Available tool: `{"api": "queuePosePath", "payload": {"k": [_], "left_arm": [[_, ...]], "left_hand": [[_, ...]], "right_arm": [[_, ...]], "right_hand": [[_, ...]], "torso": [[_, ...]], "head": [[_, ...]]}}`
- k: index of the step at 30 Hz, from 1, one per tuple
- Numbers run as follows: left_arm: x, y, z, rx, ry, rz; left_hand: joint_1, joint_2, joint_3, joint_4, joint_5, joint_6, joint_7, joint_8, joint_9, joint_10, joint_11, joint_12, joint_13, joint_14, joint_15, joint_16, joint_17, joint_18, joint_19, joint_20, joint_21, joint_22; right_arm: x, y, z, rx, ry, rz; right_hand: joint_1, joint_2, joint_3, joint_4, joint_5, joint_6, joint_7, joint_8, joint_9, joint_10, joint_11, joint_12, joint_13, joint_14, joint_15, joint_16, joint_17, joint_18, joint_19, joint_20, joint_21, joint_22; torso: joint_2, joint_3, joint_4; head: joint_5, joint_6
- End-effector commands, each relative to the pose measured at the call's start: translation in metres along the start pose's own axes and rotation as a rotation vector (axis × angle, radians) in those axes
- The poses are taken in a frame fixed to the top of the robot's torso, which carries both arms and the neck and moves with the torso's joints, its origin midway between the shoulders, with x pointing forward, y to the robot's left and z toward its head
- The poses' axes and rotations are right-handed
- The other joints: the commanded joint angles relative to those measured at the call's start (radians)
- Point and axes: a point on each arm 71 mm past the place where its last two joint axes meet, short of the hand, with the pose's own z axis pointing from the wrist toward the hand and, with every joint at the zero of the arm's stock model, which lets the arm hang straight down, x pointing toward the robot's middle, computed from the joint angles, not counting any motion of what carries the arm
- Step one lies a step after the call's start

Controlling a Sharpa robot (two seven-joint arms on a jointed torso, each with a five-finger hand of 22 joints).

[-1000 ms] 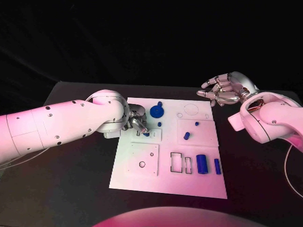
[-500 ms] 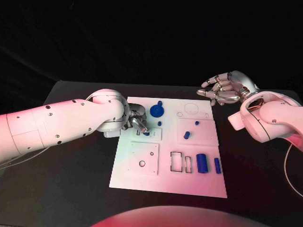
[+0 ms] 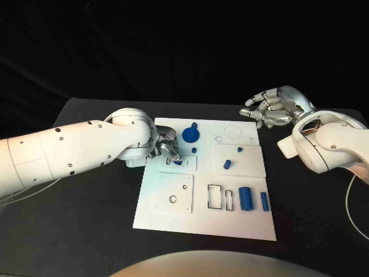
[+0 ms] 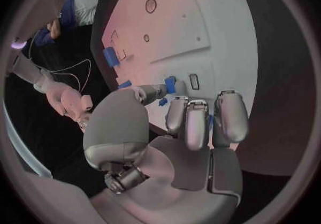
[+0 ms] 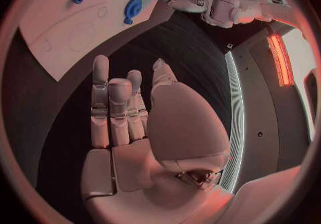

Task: Assemble the parts on the task board

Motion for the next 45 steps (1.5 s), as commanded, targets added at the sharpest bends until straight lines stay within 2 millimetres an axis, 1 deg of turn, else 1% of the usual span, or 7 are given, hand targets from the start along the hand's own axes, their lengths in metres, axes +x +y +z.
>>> {"api": "queuePosePath", "payload": {"k": [1, 7, 12, 18, 24, 33, 45], "left_arm": [[0.0038, -0.0021, 0.0008, 0.007, 0.033, 0.002], [0.0037, -0.0022, 0.0015, 0.008, 0.036, -0.007], [0.0033, -0.0017, 0.002, 0.008, 0.037, -0.015], [0.0031, -0.0018, 0.0024, 0.008, 0.038, -0.018], [0.0029, -0.0017, 0.003, 0.008, 0.04, -0.022], [0.0028, -0.0018, 0.0038, 0.008, 0.043, -0.025], [0.0018, 0.0005, 0.0046, 0.002, 0.042, -0.028]], "left_hand": [[-0.017, 0.001, 0.1, -0.108, -0.004, 0.014, -0.017, -0.004, -0.003, 0.001, -0.008, -0.005, -0.002, 0.071, -0.005, 0.005, 0.114, -0.012, -0.001, -0.009, -0.005, -0.001], [-0.048, -0.003, 0.071, -0.085, -0.01, 0.023, -0.02, -0.01, -0.007, 0.0, -0.01, -0.006, -0.004, 0.071, -0.007, 0.005, 0.114, -0.012, 0.001, -0.011, -0.006, 0.0], [-0.109, -0.007, 0.013, -0.026, -0.017, 0.036, -0.019, -0.02, -0.014, -0.006, -0.009, -0.01, -0.013, 0.071, -0.007, 0.005, 0.114, -0.012, 0.001, -0.011, -0.007, 0.0], [-0.114, -0.009, -0.002, -0.019, -0.017, 0.038, -0.019, -0.023, -0.015, -0.006, -0.009, -0.01, -0.014, 0.071, -0.007, 0.005, 0.114, -0.012, 0.002, -0.011, -0.007, 0.0], [-0.122, -0.01, -0.039, -0.004, -0.019, 0.042, -0.018, -0.027, -0.016, -0.007, -0.008, -0.01, -0.016, 0.071, -0.007, 0.005, 0.114, -0.013, 0.003, -0.011, -0.007, 0.002], [-0.123, -0.01, -0.065, 0.005, -0.019, 0.044, -0.018, -0.03, -0.018, -0.008, -0.008, -0.011, -0.017, 0.071, -0.007, 0.005, 0.114, -0.013, 0.003, -0.011, -0.008, 0.001], [-0.124, -0.008, -0.147, 0.041, -0.02, 0.05, -0.017, -0.037, -0.019, -0.009, -0.007, -0.011, -0.018, 0.071, -0.006, 0.005, 0.115, -0.013, 0.004, -0.01, -0.009, 0.002]], "right_arm": [[0.0007, 0.0008, -0.0001, -0.012, 0.005, -0.002], [0.0007, 0.0007, 0.0, -0.012, 0.005, 0.0], [0.0009, 0.0007, 0.0, -0.012, 0.005, 0.003], [0.001, 0.0008, 0.0, -0.012, 0.005, 0.005], [0.001, 0.0007, 0.0001, -0.013, 0.005, 0.005], [0.0007, 0.0005, -0.0001, -0.013, 0.004, 0.005], [0.0001, -0.0001, -0.0003, -0.01, 0.003, 0.008]], "right_hand": [[-0.004, 0.008, 0.004, 0.001, -0.001, -0.003, -0.003, 0.005, 0.001, 0.0, -0.004, -0.003, -0.002, 0.006, 0.001, -0.005, -0.001, 0.005, 0.007, -0.002, -0.006, -0.001], [-0.006, 0.008, 0.003, 0.001, -0.002, -0.003, -0.003, 0.005, 0.001, 0.0, -0.003, -0.003, -0.002, 0.006, 0.001, -0.006, -0.001, 0.005, 0.008, -0.002, -0.006, -0.002], [-0.012, 0.011, 0.002, 0.002, -0.002, -0.004, -0.003, 0.006, 0.001, 0.0, -0.003, -0.003, -0.005, 0.007, 0.001, -0.009, -0.001, 0.005, 0.009, -0.003, -0.009, -0.004], [-0.017, 0.012, 0.001, 0.002, -0.002, -0.005, -0.002, 0.007, 0.001, 0.0, -0.003, -0.003, -0.007, 0.007, 0.001, -0.011, -0.001, 0.005, 0.01, -0.002, -0.011, -0.006], [-0.021, 0.012, -0.001, 0.002, -0.002, -0.006, -0.002, 0.008, 0.001, 0.0, -0.003, -0.002, -0.008, 0.008, 0.001, -0.013, -0.001, 0.005, 0.011, -0.002, -0.012, -0.007], [-0.027, 0.013, -0.003, 0.002, -0.002, -0.007, -0.002, 0.009, 0.0, 0.0, -0.003, -0.001, -0.01, 0.009, 0.001, -0.015, 0.0, 0.005, 0.013, -0.002, -0.015, -0.009], [-0.044, 0.014, -0.009, 0.003, -0.002, -0.009, -0.002, 0.012, 0.0, 0.0, -0.002, 0.002, -0.015, 0.011, 0.002, -0.02, 0.004, 0.005, 0.016, -0.002, -0.021, -0.014]], "torso": [[0.0, 0.0002, 0.0006], [0.0, 0.0006, 0.0003], [0.0, 0.0003, -0.0004], [0.0, -0.0003, 0.0008], [0.0, -0.0004, 0.0011], [0.0, -0.0003, -0.0001], [-0.001, -0.0002, 0.0004]], "head": [[-0.001, -0.001], [-0.002, -0.002], [-0.001, -0.002], [-0.002, -0.004], [-0.003, -0.004], [-0.003, -0.004], [-0.003, -0.003]]}}
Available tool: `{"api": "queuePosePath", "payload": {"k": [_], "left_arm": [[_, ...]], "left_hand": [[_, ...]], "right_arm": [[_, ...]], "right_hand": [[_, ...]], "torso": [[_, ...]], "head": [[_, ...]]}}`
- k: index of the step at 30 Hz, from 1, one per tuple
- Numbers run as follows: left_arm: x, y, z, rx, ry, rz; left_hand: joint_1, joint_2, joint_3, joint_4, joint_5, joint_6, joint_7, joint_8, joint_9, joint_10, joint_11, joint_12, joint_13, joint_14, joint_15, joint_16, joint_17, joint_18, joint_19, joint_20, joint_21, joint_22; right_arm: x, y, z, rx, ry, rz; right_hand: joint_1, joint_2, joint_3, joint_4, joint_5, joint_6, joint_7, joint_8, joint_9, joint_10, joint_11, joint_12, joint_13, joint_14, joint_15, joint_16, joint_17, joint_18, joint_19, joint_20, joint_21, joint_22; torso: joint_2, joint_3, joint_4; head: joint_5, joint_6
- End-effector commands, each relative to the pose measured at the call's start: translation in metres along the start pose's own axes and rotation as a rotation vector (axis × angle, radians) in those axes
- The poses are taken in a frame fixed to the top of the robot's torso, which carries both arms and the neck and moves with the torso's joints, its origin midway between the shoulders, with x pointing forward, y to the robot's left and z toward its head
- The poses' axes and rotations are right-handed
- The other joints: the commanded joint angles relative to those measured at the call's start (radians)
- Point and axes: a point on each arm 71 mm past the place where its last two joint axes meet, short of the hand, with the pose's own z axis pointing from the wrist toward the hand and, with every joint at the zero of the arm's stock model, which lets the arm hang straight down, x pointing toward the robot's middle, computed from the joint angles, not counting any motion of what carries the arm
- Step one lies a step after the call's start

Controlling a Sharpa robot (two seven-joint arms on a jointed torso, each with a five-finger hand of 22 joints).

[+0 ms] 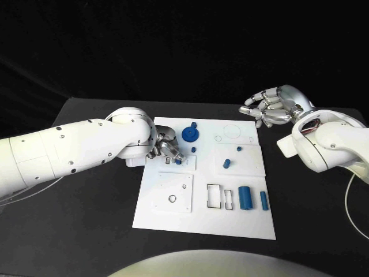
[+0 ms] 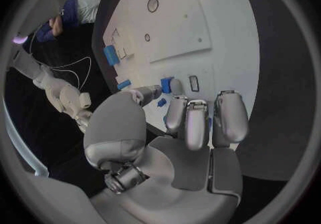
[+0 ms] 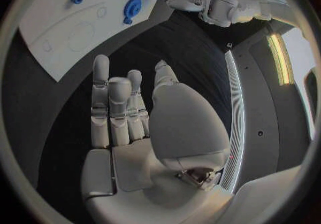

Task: Assemble the parts on the task board

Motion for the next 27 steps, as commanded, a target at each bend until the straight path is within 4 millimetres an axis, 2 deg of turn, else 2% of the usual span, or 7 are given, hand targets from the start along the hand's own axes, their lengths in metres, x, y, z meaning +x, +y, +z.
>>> {"api": "queuePosePath", "payload": {"k": [1, 10, 21, 27], "left_arm": [[0.002, -0.001, 0.001, 0.007, 0.02, 0.001], [0.002, -0.002, 0.001, 0.009, 0.021, 0.002], [0.001, 0.0, -0.002, 0.012, 0.007, -0.004], [-0.005, 0.001, -0.011, 0.027, -0.014, -0.024]], "left_hand": [[-0.009, 0.003, -0.028, 0.01, -0.005, 0.002, 0.006, -0.003, -0.001, -0.007, 0.002, -0.003, 0.001, 0.071, -0.006, 0.005, 0.114, -0.013, 0.0, -0.007, -0.005, 0.002], [0.005, 0.007, -0.098, 0.043, -0.004, 0.006, 0.005, -0.007, -0.001, -0.008, 0.002, -0.004, -0.002, 0.071, -0.006, 0.005, 0.114, -0.013, 0.0, -0.007, -0.007, 0.001], [0.009, 0.006, -0.118, 0.051, -0.004, 0.007, 0.005, -0.008, -0.001, -0.009, 0.002, -0.005, -0.005, 0.071, -0.006, 0.005, 0.114, -0.012, 0.0, -0.007, -0.008, -0.001], [0.011, 0.005, -0.122, 0.051, -0.004, 0.007, 0.004, -0.008, -0.001, -0.01, 0.001, -0.006, -0.007, 0.071, -0.006, 0.005, 0.115, -0.012, 0.0, -0.007, -0.008, 0.0]], "right_arm": [[0.0, 0.001, 0.0, -0.011, 0.003, -0.001], [0.0, 0.0, 0.0, -0.01, 0.003, 0.0], [0.0, 0.0, 0.0, -0.01, 0.004, 0.0], [-0.001, -0.001, 0.0, -0.011, 0.001, -0.001]], "right_hand": [[-0.012, 0.003, -0.006, -0.002, -0.002, -0.006, 0.001, 0.005, 0.0, 0.0, -0.002, 0.003, -0.002, 0.008, -0.002, -0.006, 0.0, 0.005, 0.006, 0.002, -0.005, -0.002], [-0.02, 0.003, -0.009, -0.002, -0.002, -0.007, 0.002, 0.007, 0.0, 0.0, -0.002, 0.004, -0.004, 0.009, -0.002, -0.007, 0.002, 0.005, 0.008, 0.002, -0.007, -0.004], [-0.025, 0.003, -0.012, -0.002, -0.002, -0.007, 0.002, 0.008, 0.0, 0.0, -0.002, 0.005, -0.005, 0.009, -0.002, -0.009, 0.002, 0.005, 0.009, 0.002, -0.009, -0.005], [-0.025, 0.002, -0.012, -0.002, -0.002, -0.008, 0.002, 0.008, 0.0, 0.0, -0.002, 0.005, -0.005, 0.009, -0.002, -0.009, 0.002, 0.005, 0.009, 0.002, -0.009, -0.005]], "torso": [[0.0, -0.0001, 0.0002], [0.0, -0.0006, -0.0005], [0.0, -0.0007, -0.0002], [-0.003, -0.0001, 0.0004]], "head": [[0.001, 0.001], [0.001, 0.002], [0.0, 0.003], [0.0, 0.007]]}}
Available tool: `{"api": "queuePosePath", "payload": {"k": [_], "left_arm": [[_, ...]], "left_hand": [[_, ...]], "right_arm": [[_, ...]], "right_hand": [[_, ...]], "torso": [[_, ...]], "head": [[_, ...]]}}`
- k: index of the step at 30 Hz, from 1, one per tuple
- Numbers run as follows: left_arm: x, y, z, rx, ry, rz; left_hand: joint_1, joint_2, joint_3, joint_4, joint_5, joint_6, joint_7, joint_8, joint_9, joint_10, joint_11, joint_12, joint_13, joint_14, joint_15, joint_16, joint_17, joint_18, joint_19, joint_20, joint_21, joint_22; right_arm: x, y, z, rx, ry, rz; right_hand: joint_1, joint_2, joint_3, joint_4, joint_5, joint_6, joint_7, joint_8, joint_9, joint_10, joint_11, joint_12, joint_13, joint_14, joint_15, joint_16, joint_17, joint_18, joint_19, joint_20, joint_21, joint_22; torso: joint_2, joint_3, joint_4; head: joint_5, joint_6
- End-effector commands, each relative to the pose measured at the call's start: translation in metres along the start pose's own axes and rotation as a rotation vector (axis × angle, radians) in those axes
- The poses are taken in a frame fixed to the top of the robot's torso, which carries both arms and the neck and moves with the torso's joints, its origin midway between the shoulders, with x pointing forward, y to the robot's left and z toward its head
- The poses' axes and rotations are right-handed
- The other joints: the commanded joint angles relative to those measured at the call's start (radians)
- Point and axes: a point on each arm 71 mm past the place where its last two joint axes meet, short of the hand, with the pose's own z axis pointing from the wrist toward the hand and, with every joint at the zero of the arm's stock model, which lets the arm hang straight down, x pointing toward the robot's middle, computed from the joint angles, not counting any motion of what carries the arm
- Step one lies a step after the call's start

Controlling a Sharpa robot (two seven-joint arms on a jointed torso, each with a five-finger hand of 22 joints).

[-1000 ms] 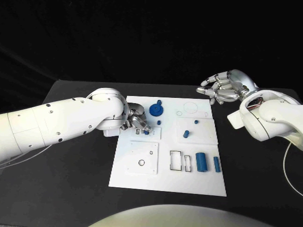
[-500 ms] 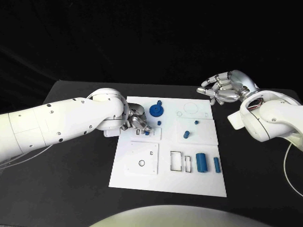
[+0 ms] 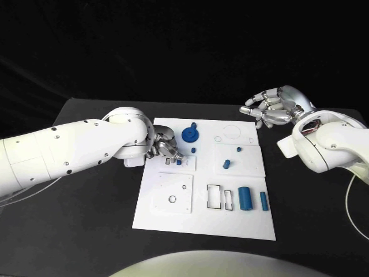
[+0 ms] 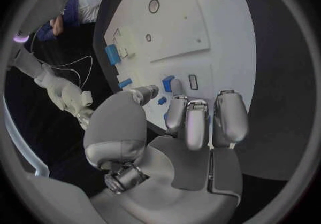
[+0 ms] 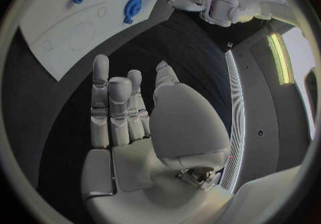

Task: Assemble the parts on the task board

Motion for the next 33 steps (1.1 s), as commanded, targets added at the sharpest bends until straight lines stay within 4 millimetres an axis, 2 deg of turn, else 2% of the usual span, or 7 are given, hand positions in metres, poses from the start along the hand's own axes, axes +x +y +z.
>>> {"api": "queuePosePath", "payload": {"k": [1, 8, 14, 17, 28, 33], "left_arm": [[-0.004, -0.003, -0.006, 0.024, -0.006, -0.017], [-0.028, 0.0, -0.02, 0.036, -0.032, -0.048], [-0.048, 0.015, -0.017, -0.015, -0.053, -0.045], [-0.057, 0.024, -0.013, -0.051, -0.068, -0.035], [-0.067, 0.036, 0.002, -0.115, -0.071, -0.015], [-0.068, 0.038, 0.009, -0.132, -0.063, -0.014]], "left_hand": [[0.009, 0.001, -0.008, -0.002, -0.004, 0.006, 0.003, -0.002, -0.001, -0.006, -0.003, -0.006, -0.002, 0.071, -0.007, 0.005, 0.115, -0.012, 0.0, -0.008, -0.004, 0.0], [0.017, 0.003, -0.014, -0.003, -0.002, 0.005, 0.002, -0.003, 0.0, -0.007, -0.003, -0.007, -0.004, 0.071, -0.007, 0.005, 0.115, -0.012, 0.0, -0.008, -0.004, 0.0], [0.033, 0.006, -0.044, 0.001, 0.002, -0.01, 0.009, -0.021, -0.007, -0.028, 0.003, -0.022, -0.032, 0.07, -0.003, 0.005, 0.113, -0.011, -0.003, -0.005, -0.008, -0.006], [0.04, 0.006, -0.054, 0.002, 0.002, -0.017, 0.013, -0.031, -0.012, -0.033, 0.006, -0.026, -0.038, 0.07, -0.001, 0.005, 0.113, -0.011, -0.004, -0.004, -0.009, -0.007], [0.043, 0.0, -0.081, 0.005, 0.0, -0.024, 0.02, -0.048, -0.021, -0.047, 0.012, -0.035, -0.056, 0.07, 0.005, 0.005, 0.113, -0.011, -0.005, 0.001, -0.01, -0.007], [0.041, 0.003, -0.085, 0.007, 0.0, -0.024, 0.02, -0.05, -0.022, -0.047, 0.013, -0.035, -0.056, 0.07, 0.005, 0.005, 0.112, -0.011, -0.005, 0.002, -0.011, -0.009]], "right_arm": [[0.0, 0.0, 0.0, -0.013, 0.002, -0.004], [0.0, -0.002, 0.001, -0.009, -0.001, -0.005], [0.0, -0.002, 0.002, -0.007, -0.001, -0.005], [0.0, -0.003, 0.002, -0.006, -0.001, -0.005], [0.0, -0.004, 0.002, -0.005, -0.001, -0.005], [0.001, -0.004, 0.002, -0.004, 0.0, -0.004]], "right_hand": [[-0.007, 0.0, -0.006, -0.002, -0.002, -0.008, 0.002, 0.004, 0.0, 0.0, -0.002, 0.005, -0.001, 0.006, 0.002, -0.004, 0.001, 0.005, 0.006, -0.002, -0.005, -0.001], [-0.007, 0.0, -0.006, -0.002, -0.002, -0.008, 0.002, 0.004, 0.0, 0.0, -0.002, 0.005, -0.001, 0.006, 0.002, -0.004, 0.001, 0.005, 0.006, -0.002, -0.005, -0.001], [-0.008, -0.001, -0.007, -0.002, -0.002, -0.008, 0.002, 0.004, 0.0, 0.0, -0.002, 0.006, -0.001, 0.006, 0.002, -0.003, 0.003, 0.005, 0.006, -0.002, -0.006, -0.001], [-0.008, -0.001, -0.007, -0.002, -0.002, -0.008, 0.002, 0.004, 0.0, 0.0, -0.002, 0.006, -0.001, 0.006, 0.002, -0.003, 0.003, 0.005, 0.006, -0.002, -0.006, -0.001], [-0.008, 0.0, -0.007, -0.003, -0.002, -0.008, 0.002, 0.005, 0.0, 0.0, -0.002, 0.006, -0.002, 0.006, 0.002, -0.005, 0.002, 0.005, 0.007, -0.002, -0.006, -0.002], [-0.008, 0.0, -0.007, -0.003, -0.002, -0.008, 0.002, 0.005, 0.0, 0.0, -0.002, 0.006, -0.002, 0.006, 0.002, -0.005, 0.002, 0.005, 0.007, -0.002, -0.006, -0.002]], "torso": [[-0.002, 0.0003, 0.0009], [-0.001, -0.0003, 0.0007], [-0.002, 0.0002, 0.0021], [-0.001, -0.0005, 0.0023], [0.002, -0.003, 0.0016], [0.004, -0.001, -0.0005]], "head": [[0.0, 0.005], [0.001, 0.017], [0.001, 0.022], [0.004, 0.028], [0.009, 0.034], [0.011, 0.036]]}}
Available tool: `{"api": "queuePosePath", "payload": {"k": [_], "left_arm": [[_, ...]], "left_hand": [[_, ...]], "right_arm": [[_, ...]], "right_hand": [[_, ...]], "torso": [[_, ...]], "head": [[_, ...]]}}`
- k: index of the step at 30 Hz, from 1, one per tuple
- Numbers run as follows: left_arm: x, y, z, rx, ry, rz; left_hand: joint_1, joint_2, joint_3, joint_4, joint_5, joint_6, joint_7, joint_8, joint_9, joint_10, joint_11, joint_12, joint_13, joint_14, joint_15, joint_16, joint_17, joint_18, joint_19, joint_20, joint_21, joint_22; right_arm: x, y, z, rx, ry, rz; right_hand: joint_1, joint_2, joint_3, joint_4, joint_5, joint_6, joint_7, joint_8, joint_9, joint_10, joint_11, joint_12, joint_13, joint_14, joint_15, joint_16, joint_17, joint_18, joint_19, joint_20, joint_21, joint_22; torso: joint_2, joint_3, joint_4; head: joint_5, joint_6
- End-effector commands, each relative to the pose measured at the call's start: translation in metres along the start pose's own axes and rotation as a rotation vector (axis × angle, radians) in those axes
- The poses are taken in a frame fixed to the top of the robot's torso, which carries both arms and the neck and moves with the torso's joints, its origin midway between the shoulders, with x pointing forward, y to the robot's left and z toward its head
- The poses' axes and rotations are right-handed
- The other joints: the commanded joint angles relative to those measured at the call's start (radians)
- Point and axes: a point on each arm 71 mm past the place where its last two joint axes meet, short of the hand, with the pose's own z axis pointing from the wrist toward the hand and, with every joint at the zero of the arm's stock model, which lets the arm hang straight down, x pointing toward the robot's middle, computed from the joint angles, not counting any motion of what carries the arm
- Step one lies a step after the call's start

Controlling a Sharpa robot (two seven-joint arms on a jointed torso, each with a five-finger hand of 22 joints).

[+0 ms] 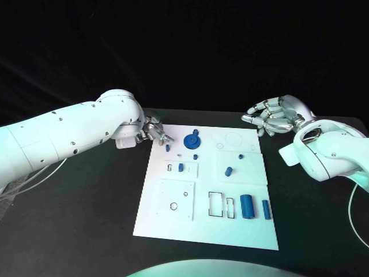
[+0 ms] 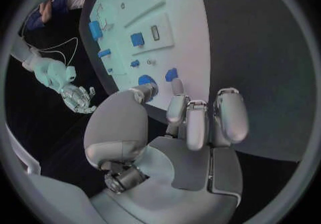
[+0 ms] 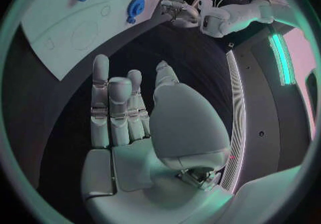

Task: Assemble the parts on the task board

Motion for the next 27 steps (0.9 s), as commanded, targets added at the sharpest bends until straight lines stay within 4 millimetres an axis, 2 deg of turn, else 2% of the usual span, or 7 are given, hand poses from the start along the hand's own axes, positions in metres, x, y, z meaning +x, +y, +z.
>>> {"api": "queuePosePath", "payload": {"k": [1, 17, 27], "left_arm": [[0.0005, -0.0011, 0.0028, 0.001, 0.022, 0.03], [0.0051, -0.002, 0.0125, -0.013, 0.044, 0.025], [0.0058, -0.0035, 0.0128, -0.007, 0.045, 0.015]], "left_hand": [[0.007, 0.003, -0.003, 0.0, 0.0, -0.006, 0.002, -0.005, -0.001, -0.008, -0.001, -0.007, -0.002, 0.07, 0.005, 0.005, 0.112, -0.011, -0.005, 0.002, -0.006, -0.001], [0.006, 0.006, -0.006, 0.0, 0.0, -0.005, 0.003, -0.007, -0.002, -0.009, -0.001, -0.007, -0.002, 0.07, 0.006, 0.004, 0.112, -0.011, -0.006, 0.002, -0.007, -0.003], [0.009, 0.013, -0.008, -0.001, 0.001, -0.003, 0.003, -0.008, -0.003, -0.009, 0.0, -0.007, -0.001, 0.07, 0.007, 0.005, 0.112, -0.01, -0.007, 0.003, -0.008, -0.003]], "right_arm": [[0.001, 0.0008, -0.0002, -0.013, 0.005, -0.002], [0.0017, 0.0011, -0.0003, -0.012, 0.007, -0.002], [0.0018, 0.001, 0.0, -0.011, 0.008, -0.002]], "right_hand": [[-0.008, 0.0, -0.004, 0.0, -0.002, -0.008, 0.002, 0.005, 0.0, 0.0, -0.002, 0.006, -0.001, 0.006, 0.002, -0.005, 0.0, 0.005, 0.007, -0.002, -0.006, -0.001], [-0.008, 0.0, -0.004, 0.0, -0.002, -0.008, 0.002, 0.005, 0.0, 0.0, -0.002, 0.006, -0.001, 0.006, 0.002, -0.005, 0.0, 0.005, 0.007, -0.002, -0.006, -0.001], [-0.008, 0.0, -0.004, 0.0, -0.002, -0.008, 0.002, 0.005, 0.0, 0.0, -0.002, 0.006, -0.001, 0.006, 0.002, -0.005, 0.0, 0.005, 0.007, -0.002, -0.006, -0.001]], "torso": [[0.001, 0.0011, -0.0015], [-0.001, 0.0025, -0.0006], [-0.003, 0.0025, -0.0001]], "head": [[0.0, 0.001], [-0.002, -0.009], [-0.002, -0.011]]}}
